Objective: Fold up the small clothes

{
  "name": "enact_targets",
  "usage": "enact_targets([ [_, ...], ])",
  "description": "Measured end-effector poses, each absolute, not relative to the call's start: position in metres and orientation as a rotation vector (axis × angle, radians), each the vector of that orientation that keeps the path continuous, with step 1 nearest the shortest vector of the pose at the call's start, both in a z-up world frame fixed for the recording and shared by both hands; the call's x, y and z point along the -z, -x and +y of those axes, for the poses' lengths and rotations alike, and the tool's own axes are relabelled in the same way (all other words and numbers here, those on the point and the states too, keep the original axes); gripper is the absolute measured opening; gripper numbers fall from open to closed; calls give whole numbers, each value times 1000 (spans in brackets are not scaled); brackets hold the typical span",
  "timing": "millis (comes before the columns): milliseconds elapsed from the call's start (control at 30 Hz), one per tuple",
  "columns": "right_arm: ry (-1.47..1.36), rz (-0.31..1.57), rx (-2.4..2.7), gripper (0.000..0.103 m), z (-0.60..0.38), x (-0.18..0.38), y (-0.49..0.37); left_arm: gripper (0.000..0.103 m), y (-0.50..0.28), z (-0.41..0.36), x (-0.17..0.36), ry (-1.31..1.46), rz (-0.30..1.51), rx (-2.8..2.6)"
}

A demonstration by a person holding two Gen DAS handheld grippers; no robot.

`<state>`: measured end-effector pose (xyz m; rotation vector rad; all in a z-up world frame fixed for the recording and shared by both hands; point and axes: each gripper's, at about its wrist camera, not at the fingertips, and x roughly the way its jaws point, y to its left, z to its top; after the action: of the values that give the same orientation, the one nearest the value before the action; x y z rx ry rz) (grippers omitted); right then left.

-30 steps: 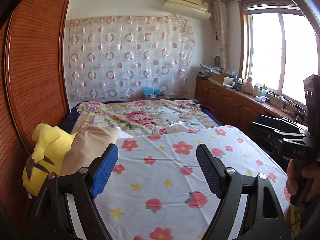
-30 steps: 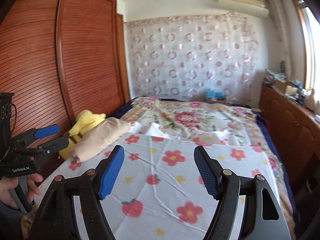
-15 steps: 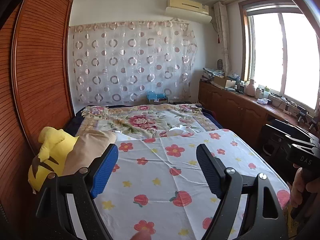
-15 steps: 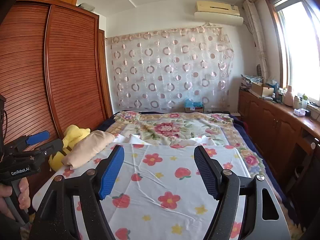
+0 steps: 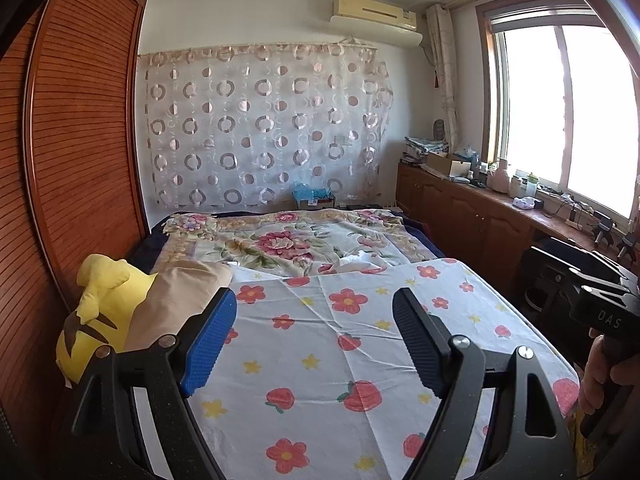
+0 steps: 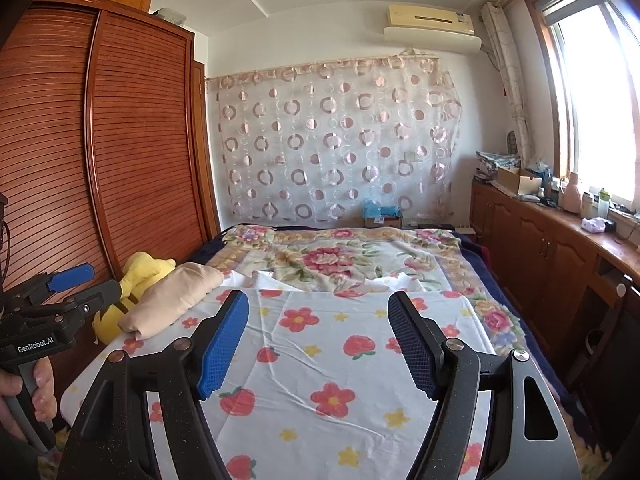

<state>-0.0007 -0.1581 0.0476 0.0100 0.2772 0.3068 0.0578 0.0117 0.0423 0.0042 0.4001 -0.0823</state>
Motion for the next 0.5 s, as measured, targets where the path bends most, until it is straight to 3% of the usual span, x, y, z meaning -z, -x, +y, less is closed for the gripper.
enact_targets([
  [500, -8, 278, -312, 74, -170, -48, -3, 81, -57, 14, -43, -3, 397, 81],
])
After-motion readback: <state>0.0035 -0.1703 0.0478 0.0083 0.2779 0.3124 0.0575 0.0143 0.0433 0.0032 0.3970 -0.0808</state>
